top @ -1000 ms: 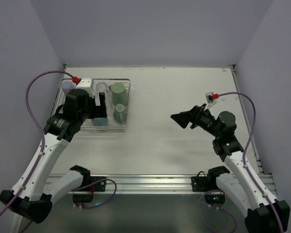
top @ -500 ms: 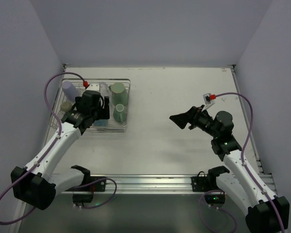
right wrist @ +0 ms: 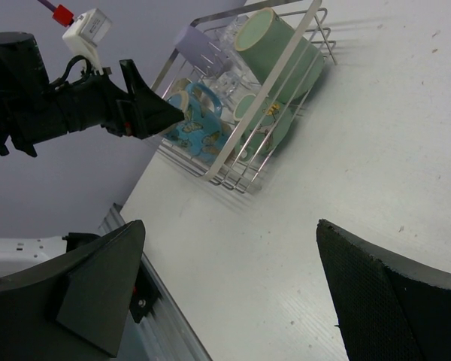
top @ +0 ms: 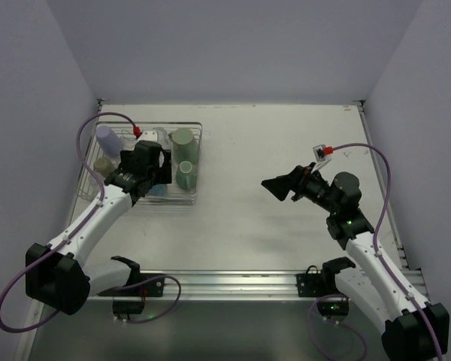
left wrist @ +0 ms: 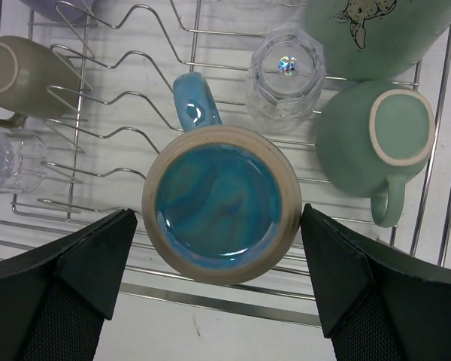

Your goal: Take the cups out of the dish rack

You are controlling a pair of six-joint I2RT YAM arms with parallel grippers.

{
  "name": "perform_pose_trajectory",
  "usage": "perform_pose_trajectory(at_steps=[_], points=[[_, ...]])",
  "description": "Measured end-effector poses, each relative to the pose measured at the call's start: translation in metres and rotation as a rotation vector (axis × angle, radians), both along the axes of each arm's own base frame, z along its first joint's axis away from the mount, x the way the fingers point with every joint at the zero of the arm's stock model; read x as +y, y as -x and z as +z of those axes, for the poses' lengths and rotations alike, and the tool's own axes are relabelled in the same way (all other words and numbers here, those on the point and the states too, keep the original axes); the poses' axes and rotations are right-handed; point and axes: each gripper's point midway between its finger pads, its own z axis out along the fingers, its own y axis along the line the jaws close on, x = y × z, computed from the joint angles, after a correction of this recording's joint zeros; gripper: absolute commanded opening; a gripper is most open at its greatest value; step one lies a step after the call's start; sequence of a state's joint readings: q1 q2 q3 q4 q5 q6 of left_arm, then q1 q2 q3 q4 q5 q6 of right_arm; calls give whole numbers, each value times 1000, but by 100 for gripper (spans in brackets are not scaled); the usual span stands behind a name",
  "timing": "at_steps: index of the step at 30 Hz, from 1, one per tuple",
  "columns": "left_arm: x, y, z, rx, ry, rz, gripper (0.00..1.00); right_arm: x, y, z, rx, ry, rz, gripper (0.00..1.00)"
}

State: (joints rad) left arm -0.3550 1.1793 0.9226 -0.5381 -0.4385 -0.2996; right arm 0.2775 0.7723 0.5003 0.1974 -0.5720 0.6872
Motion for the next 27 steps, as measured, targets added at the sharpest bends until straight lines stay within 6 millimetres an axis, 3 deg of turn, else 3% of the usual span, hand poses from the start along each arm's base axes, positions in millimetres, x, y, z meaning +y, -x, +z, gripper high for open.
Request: perform_pose_trajectory(at_steps=[9,27], points=[[0,-5,-17,51,1,0,100,3,3,1,-6,0,16,99],[1,-24,-32,61,55,5,100,8,6,1,-21,-1,49,99]])
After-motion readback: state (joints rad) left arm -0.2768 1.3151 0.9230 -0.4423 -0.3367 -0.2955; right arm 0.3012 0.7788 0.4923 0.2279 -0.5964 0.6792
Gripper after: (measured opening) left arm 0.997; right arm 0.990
